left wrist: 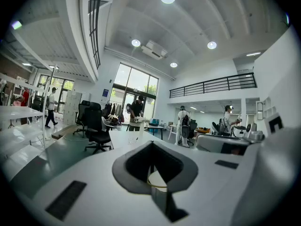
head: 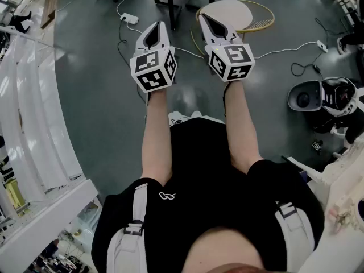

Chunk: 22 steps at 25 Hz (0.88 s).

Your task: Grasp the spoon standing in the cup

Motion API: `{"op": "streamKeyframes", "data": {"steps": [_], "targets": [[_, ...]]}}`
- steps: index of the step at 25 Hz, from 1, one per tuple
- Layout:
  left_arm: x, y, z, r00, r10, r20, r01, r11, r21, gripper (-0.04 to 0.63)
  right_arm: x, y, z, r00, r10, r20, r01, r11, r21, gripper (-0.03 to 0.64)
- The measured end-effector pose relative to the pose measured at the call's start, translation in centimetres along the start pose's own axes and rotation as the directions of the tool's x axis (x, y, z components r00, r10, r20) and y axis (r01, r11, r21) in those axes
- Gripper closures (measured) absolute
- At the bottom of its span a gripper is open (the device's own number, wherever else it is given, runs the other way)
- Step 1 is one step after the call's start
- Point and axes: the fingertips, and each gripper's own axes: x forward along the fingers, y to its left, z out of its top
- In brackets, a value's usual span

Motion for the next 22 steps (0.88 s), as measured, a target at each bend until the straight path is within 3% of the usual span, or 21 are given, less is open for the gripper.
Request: {"op": "streamKeyframes", "data": {"steps": [6,9,12,22], "targets": [[0.4,0.0,-0.2,1.0,0.002,-0.003,-0.002,1.0,-0.003,0.581,0.1,-0.8,0.0,1.0,-0.01,0.009,0.01,1.0,0.012,0.612],[0.7,0.1,0.1,1.0,0.004,-0.002,-0.004,1.0,-0.002,0.581,0.0,-2.3,0.6,0.996,-0.071,0.063,0.065,0.994,0.092,0.612],[1.0,0.2,0.0,1.0,0.01,-0.005,-0.01,1.0,-0.004,0.581,0.1,-3.5,0.3,0.993,-0.103,0.052,0.097,0.99,0.098,0.611],[1.6,0.2,0.2,1.0,0.022,-0.001,-0.022,1.0,-0.012,0.581,0.4,-4.7,0.3,0.993,-0.105,0.055,0.097,0.988,0.123,0.611]]}}
